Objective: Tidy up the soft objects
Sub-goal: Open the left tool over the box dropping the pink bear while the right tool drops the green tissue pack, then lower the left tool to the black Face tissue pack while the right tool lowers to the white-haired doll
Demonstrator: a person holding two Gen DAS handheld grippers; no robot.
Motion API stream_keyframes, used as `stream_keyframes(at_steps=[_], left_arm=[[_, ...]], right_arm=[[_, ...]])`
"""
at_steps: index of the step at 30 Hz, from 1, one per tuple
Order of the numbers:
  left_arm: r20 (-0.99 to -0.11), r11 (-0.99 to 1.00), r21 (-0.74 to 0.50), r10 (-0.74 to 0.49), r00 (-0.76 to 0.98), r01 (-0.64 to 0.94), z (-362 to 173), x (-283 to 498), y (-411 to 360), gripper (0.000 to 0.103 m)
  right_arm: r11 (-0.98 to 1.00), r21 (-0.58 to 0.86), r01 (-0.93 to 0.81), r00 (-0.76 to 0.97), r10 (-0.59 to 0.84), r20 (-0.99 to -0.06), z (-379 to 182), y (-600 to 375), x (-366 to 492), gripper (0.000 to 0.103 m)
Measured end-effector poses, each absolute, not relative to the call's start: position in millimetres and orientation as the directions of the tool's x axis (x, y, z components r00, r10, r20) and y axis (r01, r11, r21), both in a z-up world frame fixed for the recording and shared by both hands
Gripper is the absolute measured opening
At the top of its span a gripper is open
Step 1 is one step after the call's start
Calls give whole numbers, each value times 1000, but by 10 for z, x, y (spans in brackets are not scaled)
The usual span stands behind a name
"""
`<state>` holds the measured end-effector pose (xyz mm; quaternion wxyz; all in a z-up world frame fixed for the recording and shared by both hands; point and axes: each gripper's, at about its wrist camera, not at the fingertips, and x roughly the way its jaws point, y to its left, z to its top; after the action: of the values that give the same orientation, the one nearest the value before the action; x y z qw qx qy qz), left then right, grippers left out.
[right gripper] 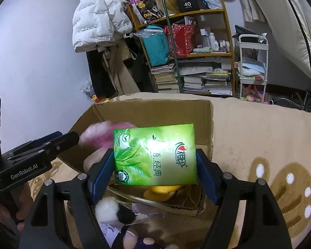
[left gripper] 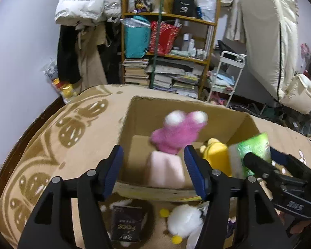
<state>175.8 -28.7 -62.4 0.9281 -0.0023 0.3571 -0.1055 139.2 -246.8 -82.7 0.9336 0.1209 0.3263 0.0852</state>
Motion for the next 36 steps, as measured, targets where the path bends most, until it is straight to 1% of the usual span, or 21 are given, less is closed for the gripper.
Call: stream_keyframes(at_steps=[1, 2, 5, 7, 12, 22, 30, 32, 36], left_arm=[[-668, 980, -78, -189, 720, 185, -623, 1756, -257, 64], [-670, 980, -77, -185, 719, 181, -619, 1747, -240, 66], [-671, 983, -66, -172, 721, 172, -581, 1684, -187, 75], [-668, 984, -49, -158, 727, 169, -556, 1622, -156, 84], [-679, 988, -25, -129, 722, 153, -507, 1450, -74, 92], [-678, 991, 0, -99, 728, 135, -379, 1060, 60, 98], [-686, 994, 13, -67, 725, 105, -324, 834, 207, 98], [-702, 995, 44, -30, 711, 85, -340, 821, 218, 99], [-742, 996, 39, -28, 670, 85, -412, 838, 270, 99]], right_arm=[[957, 280, -82, 781, 236, -578, -806, -2464, 1365, 95], [958, 274, -80, 788, 229, -571, -791, -2461, 1339, 99], [966, 248, -76, 798, 208, -566, -742, -2433, 1270, 101], [968, 242, -66, 798, 197, -570, -722, -2428, 1227, 102], [964, 262, -47, 797, 194, -572, -663, -2403, 1075, 103], [969, 246, -36, 790, 178, -587, -582, -2312, 758, 103], [971, 234, -42, 786, 177, -593, -497, -2242, 502, 103], [973, 224, -49, 788, 175, -590, -478, -2215, 447, 103], [974, 219, -51, 781, 176, -600, -506, -2177, 383, 103]])
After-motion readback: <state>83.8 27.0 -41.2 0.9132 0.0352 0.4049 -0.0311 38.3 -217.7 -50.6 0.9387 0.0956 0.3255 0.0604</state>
